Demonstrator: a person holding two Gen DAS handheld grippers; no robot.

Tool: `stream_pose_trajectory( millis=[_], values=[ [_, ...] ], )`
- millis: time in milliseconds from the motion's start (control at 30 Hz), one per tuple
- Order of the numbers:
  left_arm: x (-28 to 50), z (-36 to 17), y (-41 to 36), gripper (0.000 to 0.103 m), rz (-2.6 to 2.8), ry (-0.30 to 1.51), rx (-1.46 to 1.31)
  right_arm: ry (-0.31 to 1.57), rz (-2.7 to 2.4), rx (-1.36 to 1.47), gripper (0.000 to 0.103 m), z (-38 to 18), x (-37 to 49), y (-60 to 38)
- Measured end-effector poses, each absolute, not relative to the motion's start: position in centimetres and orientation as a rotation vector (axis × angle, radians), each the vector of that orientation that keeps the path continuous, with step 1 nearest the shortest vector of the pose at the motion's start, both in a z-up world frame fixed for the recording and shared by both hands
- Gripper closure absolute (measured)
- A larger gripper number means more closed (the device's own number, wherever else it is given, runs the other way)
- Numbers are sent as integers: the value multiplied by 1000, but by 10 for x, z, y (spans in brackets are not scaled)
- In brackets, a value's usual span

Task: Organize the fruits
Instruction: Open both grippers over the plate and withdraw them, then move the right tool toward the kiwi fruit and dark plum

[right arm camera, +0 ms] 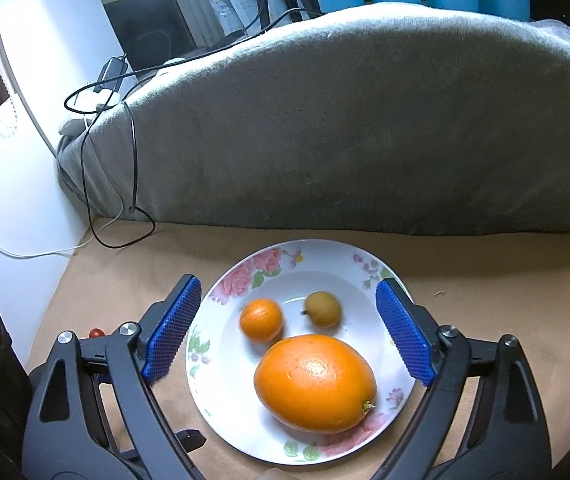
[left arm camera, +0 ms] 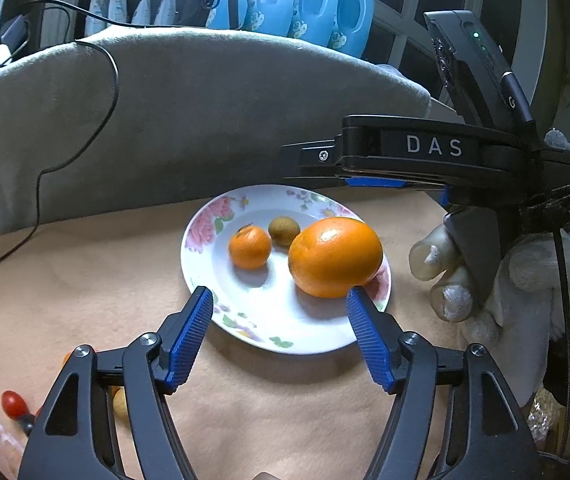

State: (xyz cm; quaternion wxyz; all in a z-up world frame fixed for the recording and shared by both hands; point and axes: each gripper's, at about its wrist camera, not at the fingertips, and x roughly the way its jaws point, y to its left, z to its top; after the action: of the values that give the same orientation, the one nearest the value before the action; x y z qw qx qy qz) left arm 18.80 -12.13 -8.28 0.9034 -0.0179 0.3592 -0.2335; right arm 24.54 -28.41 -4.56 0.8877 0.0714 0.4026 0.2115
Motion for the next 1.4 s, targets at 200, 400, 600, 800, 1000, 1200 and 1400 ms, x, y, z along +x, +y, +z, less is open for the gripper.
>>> stream_pose_trajectory(
  millis=[200,400,600,800,1000,1200,1400],
  values=[
    [186,-79,-115,29,-458,746,-47,830,439,156,7,-41,242,-284],
    [176,-75,-103,29,-436,741,-45,804,453,140,5,-33,230,-280],
    [165,-71,-85,29,-403,735,-25,780,471,121,5,-23,216,-271],
    [153,-69,-57,29,-352,734,-11,780,501,121,5,-20,205,-263],
    [146,-69,-19,29,-295,740,-15,788,547,99,5,-21,193,-249],
    [142,-71,19,29,-238,751,-33,793,607,52,5,-21,179,-229],
    [144,-77,43,30,-213,778,-40,806,670,-31,5,-25,165,-202]
  ],
)
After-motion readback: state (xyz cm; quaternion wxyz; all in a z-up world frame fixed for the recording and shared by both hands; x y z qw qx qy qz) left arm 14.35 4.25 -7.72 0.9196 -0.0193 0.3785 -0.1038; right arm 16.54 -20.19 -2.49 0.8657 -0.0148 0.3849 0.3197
